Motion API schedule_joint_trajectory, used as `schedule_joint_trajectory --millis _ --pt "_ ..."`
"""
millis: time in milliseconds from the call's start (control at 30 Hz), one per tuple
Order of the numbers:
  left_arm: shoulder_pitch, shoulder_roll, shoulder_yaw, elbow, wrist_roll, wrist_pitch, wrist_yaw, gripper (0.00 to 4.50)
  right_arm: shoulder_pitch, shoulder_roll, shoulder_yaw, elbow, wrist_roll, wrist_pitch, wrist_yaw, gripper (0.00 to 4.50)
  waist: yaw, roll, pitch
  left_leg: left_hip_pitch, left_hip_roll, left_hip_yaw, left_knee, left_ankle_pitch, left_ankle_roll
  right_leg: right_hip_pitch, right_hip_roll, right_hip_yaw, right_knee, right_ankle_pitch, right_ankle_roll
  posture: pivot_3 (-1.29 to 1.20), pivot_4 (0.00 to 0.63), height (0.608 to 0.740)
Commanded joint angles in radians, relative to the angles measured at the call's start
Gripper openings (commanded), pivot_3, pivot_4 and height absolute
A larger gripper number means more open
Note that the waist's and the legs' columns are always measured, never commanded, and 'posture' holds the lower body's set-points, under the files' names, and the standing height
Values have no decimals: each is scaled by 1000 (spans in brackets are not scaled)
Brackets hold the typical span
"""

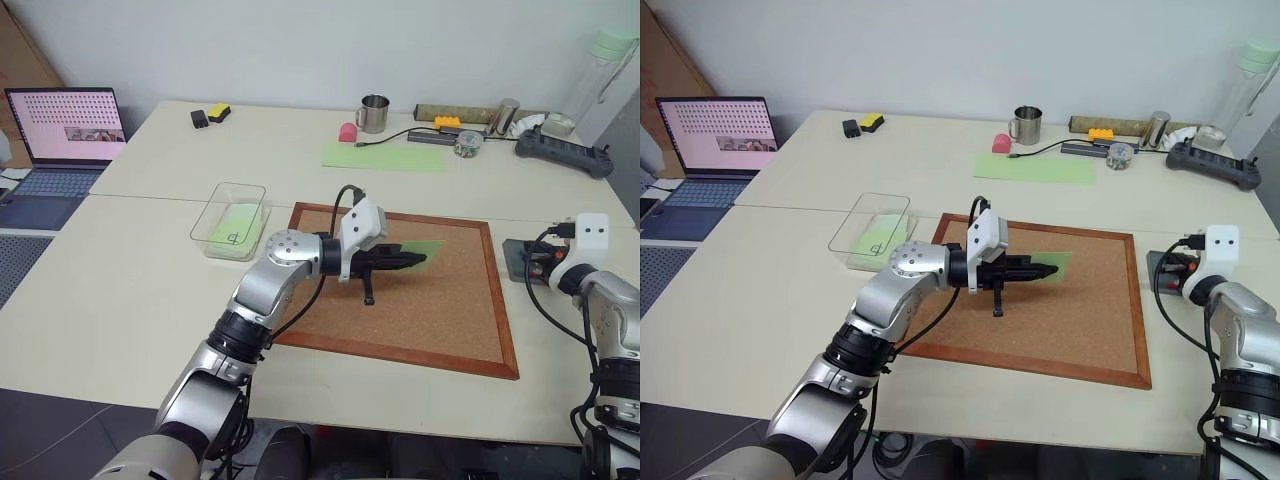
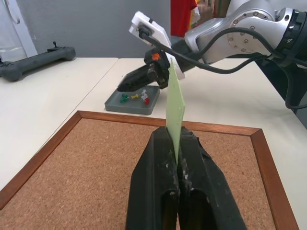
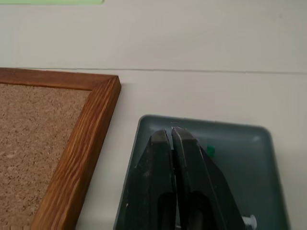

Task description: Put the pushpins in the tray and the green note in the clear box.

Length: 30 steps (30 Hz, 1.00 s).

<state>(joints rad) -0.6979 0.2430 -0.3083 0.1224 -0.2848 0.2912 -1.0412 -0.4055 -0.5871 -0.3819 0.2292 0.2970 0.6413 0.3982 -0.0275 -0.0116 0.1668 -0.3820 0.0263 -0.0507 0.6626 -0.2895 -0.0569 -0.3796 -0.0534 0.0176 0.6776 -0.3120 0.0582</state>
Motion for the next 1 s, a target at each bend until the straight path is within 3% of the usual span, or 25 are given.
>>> schedule_joint_trajectory --millis 33,67,333,833,1000 --pt "5 3 18 -49 -8 -10 0 0 -24 -16 -43 -3 20 -10 -20 460 0 0 0 0 0 0 0 0 0 0 0 0 0 0 0 0 150 740" --pt "6 2 18 -50 -8 -10 1 0 -25 -17 -44 -1 21 -12 -21 500 0 0 0 0 0 0 0 0 0 0 0 0 0 0 0 0 150 740" --pt "-2 -6 18 -44 -13 -7 -1 0 -16 -30 -55 -17 22 -10 -29 2169 0 0 0 0 0 0 0 0 0 0 0 0 0 0 0 0 150 740" --pt "-6 -3 11 -29 -2 -14 -17 0 24 -23 -64 -49 20 -12 -48 2169 0 0 0 0 0 0 0 0 0 0 0 0 0 0 0 0 150 740" --pt "-2 -2 15 -36 0 -8 -9 0 65 -27 -2 -44 -26 -63 -30 2169 -1 0 0 0 0 0 0 0 0 0 0 0 0 0 0 0 150 740"
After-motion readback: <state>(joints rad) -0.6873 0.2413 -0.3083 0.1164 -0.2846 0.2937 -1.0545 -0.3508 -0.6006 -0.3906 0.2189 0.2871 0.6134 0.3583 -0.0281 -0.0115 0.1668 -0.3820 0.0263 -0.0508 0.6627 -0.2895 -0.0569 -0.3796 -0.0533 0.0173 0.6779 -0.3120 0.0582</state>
